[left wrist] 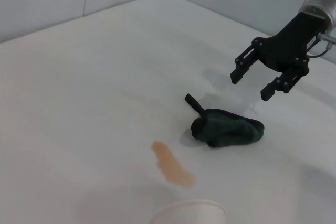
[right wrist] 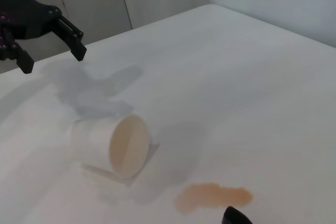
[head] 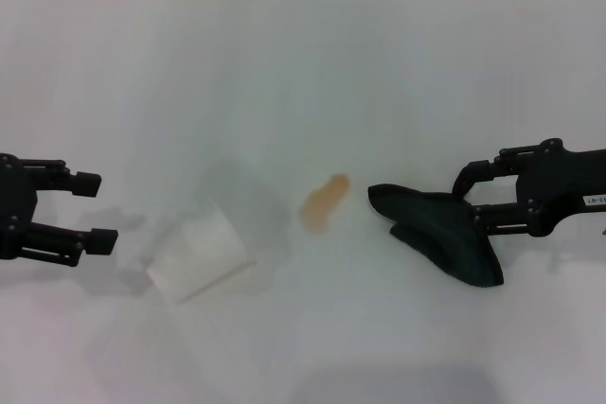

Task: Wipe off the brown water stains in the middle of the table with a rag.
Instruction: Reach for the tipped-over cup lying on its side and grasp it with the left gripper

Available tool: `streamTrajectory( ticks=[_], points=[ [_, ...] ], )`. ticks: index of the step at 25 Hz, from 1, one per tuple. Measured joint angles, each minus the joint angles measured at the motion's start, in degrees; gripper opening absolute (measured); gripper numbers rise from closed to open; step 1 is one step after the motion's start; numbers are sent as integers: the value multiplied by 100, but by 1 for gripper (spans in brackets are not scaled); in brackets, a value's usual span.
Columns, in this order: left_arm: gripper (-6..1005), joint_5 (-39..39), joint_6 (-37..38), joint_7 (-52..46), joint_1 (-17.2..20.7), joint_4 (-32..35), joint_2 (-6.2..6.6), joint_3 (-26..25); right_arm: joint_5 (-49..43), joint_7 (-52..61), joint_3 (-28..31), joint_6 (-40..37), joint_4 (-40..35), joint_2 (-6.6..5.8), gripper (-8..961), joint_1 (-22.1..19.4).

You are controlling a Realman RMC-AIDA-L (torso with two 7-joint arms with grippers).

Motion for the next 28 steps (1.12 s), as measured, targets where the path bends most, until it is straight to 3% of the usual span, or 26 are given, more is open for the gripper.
streamTrajectory(
  ticks=[19,26,28],
  points=[
    [886,65,-38,-14,-5,-12,-37,64,-127,-1,-15,-88,-65,0,644,26],
    [886,336,-55,-89,-205,0,-15,85,-127,-1,-27,-88,-73,4,642,27],
    [886,570,-110,-164,-430,6,47,63,-113,1,-43,-83,-74,9,642,26]
  ],
)
